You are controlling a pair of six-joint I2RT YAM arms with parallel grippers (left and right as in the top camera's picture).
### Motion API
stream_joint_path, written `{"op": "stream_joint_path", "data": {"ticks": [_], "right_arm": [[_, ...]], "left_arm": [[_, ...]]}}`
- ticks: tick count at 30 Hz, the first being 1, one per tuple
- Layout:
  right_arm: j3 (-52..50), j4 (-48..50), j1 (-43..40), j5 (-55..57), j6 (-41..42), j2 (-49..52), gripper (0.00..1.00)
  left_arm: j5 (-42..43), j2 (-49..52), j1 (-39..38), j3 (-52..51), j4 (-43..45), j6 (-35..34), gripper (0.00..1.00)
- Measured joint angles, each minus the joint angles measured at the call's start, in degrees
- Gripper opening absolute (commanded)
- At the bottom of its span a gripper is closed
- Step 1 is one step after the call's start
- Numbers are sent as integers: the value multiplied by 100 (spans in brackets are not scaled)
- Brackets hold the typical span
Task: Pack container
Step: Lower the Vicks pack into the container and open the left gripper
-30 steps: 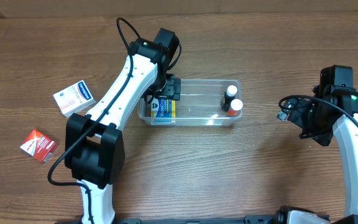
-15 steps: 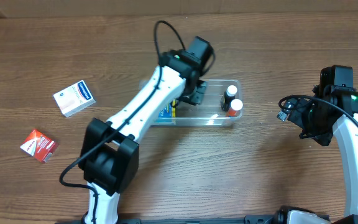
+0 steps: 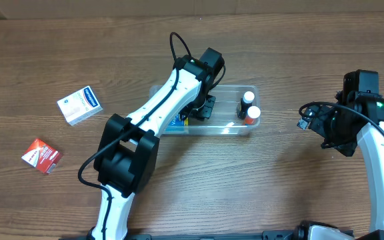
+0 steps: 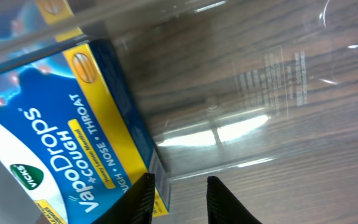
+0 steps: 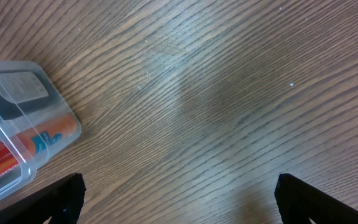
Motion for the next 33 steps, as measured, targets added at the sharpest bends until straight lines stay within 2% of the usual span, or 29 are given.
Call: {"op": "stream_joint_path", "data": {"ticks": [12, 18, 25, 33], "right_arm": [[0, -2, 0, -2, 0, 0, 100], [0, -2, 0, -2, 2, 0, 100], [0, -4, 0, -2, 0, 0, 100], [0, 0, 0, -2, 0, 0, 100]], "left_arm": [[269, 153, 50, 0, 262, -2, 30], [262, 380, 83, 83, 343, -28, 24], [-2, 387, 83, 120, 81, -107, 17], [-151, 413, 238, 122, -186, -219, 17]]}}
